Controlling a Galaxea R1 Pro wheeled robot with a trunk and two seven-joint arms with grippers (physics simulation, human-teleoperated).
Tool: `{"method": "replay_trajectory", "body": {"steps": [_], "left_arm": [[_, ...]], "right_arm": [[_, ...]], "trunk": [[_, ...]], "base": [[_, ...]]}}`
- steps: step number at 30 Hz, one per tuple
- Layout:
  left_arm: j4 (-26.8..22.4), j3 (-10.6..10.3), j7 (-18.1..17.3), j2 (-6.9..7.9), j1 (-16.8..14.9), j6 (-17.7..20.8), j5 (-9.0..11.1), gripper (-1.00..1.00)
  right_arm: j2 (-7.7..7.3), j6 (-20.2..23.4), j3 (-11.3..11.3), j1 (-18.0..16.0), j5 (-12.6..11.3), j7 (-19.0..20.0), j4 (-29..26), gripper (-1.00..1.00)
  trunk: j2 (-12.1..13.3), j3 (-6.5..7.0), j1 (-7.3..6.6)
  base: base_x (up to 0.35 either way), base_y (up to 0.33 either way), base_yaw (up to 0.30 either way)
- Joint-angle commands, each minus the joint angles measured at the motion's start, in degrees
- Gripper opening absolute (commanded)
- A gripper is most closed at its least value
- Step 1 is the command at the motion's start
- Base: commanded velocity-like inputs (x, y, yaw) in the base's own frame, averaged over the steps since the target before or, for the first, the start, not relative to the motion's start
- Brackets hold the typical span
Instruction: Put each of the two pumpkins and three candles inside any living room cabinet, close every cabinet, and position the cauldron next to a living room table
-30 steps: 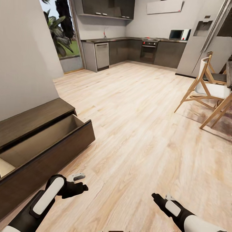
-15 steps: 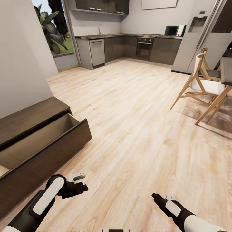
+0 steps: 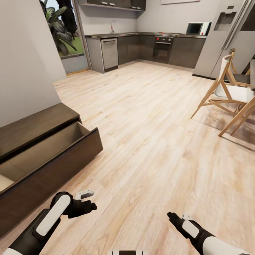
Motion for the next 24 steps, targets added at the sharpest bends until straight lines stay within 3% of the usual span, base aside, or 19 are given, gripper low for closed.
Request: {"method": "replay_trajectory", "body": {"steps": [1,17,24], "left_arm": [[0.0,-0.1,0.6,0.05,-0.1,0.0,0.6,1.00],[0.0,-0.1,0.8,-0.02,-0.1,0.0,0.5,1.00],[0.0,-0.1,0.8,-0.02,-0.1,0.0,0.6,1.00]], "right_arm": [[-0.05,0.2,0.5,0.0,-0.4,-0.4,-0.2,1.00],[0.00,0.1,0.6,0.0,-0.2,-0.4,-0.1,1.00],[-0.05,0.1,0.6,0.0,-0.2,-0.3,-0.1,1.00]], "trunk": [[0.0,-0.13,-0.01],[0.0,-1.29,-0.01],[0.0,-1.31,-0.01]], "base": [[0.000,0.000,0.101],[0.020,-0.014,-0.055],[0.131,-0.128,-0.219]]}}
